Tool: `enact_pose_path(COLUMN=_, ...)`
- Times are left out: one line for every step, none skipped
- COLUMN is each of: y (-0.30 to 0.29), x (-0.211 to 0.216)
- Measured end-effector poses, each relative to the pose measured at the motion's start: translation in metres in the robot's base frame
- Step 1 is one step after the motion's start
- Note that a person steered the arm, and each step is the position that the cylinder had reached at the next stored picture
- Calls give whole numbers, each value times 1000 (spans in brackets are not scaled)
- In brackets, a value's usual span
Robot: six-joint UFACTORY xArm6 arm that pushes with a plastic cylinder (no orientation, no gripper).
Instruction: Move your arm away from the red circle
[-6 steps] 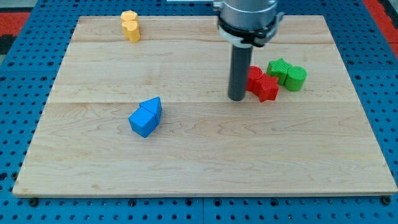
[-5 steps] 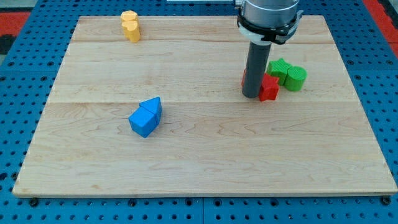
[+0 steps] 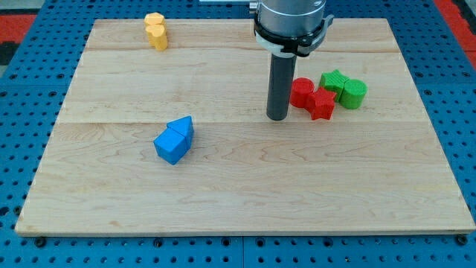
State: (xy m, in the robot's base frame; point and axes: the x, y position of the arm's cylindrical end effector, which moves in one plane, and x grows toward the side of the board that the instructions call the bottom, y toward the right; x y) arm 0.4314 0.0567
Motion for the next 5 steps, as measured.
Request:
enact_pose_path(y=-4, x=0)
enact_pose_path(y=-32, x=2)
enact_pose_path(y=-37, x=2)
enact_pose_path(y=-37, x=2)
enact_pose_path(y=-44, x=3)
